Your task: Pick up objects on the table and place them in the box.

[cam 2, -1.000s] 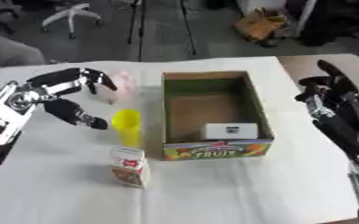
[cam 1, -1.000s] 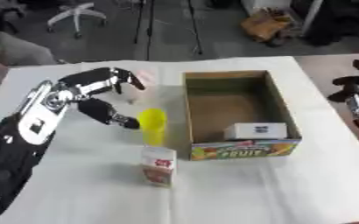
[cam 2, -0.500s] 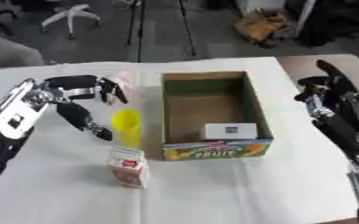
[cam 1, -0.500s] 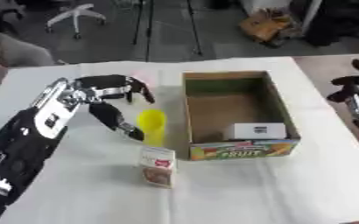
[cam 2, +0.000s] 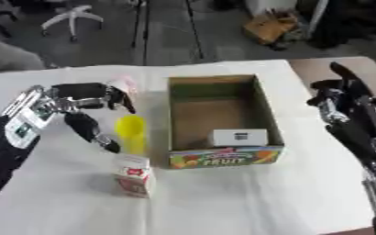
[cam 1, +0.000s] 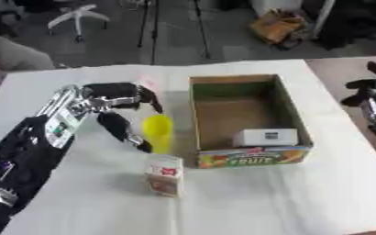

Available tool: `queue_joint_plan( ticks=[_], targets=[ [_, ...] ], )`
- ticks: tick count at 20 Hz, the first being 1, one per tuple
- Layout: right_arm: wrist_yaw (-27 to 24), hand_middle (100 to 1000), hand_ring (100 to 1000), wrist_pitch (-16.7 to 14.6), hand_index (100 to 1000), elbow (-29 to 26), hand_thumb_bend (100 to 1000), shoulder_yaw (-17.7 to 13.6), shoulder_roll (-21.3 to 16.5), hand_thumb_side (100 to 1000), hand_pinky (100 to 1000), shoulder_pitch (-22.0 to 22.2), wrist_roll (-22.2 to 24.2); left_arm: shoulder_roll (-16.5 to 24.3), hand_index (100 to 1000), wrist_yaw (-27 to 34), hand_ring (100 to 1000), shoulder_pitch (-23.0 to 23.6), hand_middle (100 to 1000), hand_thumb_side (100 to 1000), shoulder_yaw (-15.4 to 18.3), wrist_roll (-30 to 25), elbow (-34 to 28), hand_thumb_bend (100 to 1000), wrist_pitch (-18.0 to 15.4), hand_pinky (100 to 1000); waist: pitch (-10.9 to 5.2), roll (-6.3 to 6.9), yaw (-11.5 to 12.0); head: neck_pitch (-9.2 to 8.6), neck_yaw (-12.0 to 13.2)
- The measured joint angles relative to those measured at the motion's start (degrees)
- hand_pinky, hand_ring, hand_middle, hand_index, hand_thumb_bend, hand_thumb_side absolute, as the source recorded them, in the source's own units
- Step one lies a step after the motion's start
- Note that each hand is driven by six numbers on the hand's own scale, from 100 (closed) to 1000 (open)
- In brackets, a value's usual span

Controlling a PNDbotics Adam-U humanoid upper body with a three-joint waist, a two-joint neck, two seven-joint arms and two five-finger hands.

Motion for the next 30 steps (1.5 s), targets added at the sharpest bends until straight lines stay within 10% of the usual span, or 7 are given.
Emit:
queue_joint_plan(
  ticks=[19,30],
  targets=[
    [-0.06,715,627,-0.02,1000,0.0,129,0.03,0.0,506,724,0.21,0.03,-4.48,779,-7.58,795,0.0,659,588,1.48,18.02,6.21,829,-1.74,621,0.01,-0.35,-0.01,-0.04,-0.26],
    [-0.17,716,628,-0.02,1000,0.0,130,0.03,0.0,506,724,0.25,0.03,-5.48,613,-9.93,593,-0.01,418,455,1.48,18.6,9.39,544,-3.04,383,0.03,-0.42,-0.04,-0.23,-0.33]
  ],
)
